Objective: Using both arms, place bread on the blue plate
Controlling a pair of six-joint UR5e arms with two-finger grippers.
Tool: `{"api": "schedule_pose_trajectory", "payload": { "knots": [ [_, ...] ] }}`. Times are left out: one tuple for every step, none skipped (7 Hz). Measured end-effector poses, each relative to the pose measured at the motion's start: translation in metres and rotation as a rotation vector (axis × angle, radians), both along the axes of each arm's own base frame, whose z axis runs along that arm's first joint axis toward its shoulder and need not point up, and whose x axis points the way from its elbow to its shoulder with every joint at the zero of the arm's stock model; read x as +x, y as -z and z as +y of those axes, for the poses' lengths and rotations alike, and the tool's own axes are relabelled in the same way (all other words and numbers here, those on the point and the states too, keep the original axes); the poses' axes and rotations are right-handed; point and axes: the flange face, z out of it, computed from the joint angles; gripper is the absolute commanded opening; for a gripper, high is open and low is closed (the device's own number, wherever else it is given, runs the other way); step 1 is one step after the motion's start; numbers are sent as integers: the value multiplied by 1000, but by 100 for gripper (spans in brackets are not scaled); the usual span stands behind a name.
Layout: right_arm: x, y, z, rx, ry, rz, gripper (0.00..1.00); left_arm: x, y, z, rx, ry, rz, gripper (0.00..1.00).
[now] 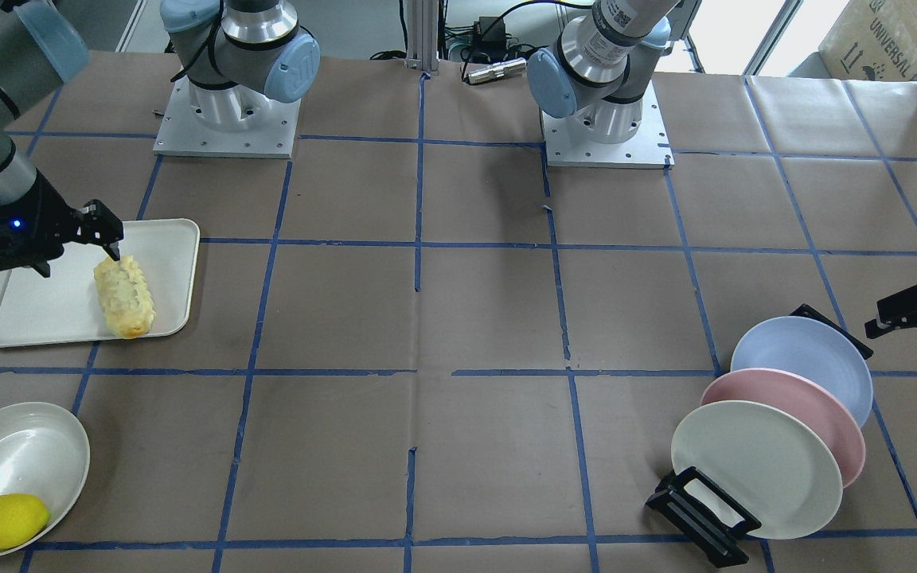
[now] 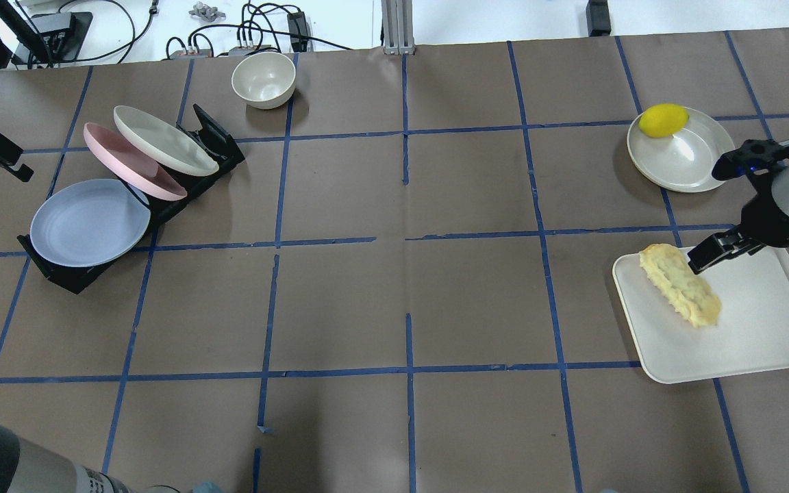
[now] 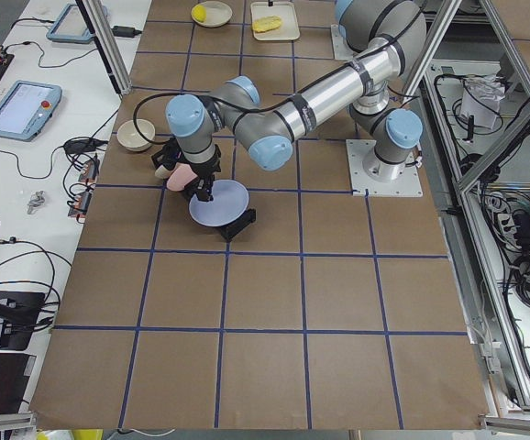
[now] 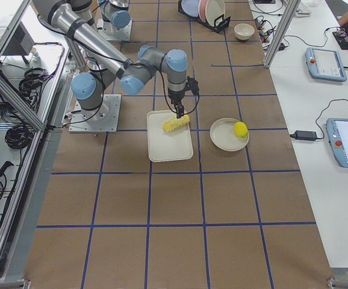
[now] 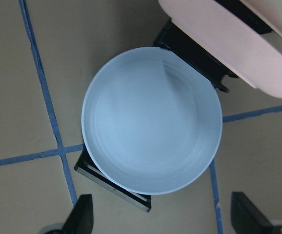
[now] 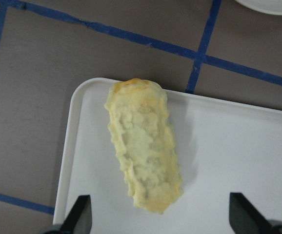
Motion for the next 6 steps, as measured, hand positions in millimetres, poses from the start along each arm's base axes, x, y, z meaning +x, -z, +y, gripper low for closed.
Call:
{"api": "schedule_pose_trajectory", "payload": {
  "knots": [
    [-7, 31, -15, 5, -40, -22, 100, 19, 33, -17, 10, 21, 15, 100],
    [-7, 54, -19, 15, -60, -54, 100, 35, 69, -30, 22, 37, 26, 99],
    [-5, 66, -17, 26, -66, -79, 100, 45, 97, -36, 41, 42, 42, 96],
    [-1, 71, -13, 34, -66, -92, 99, 48, 116, -36, 60, 43, 57, 96],
    [2, 70, -10, 33, -64, -98, 96, 48, 128, -34, 77, 42, 70, 94],
    [4, 69, -7, 30, -61, -108, 87, 50, 139, -34, 92, 41, 82, 73]
  ]
}}
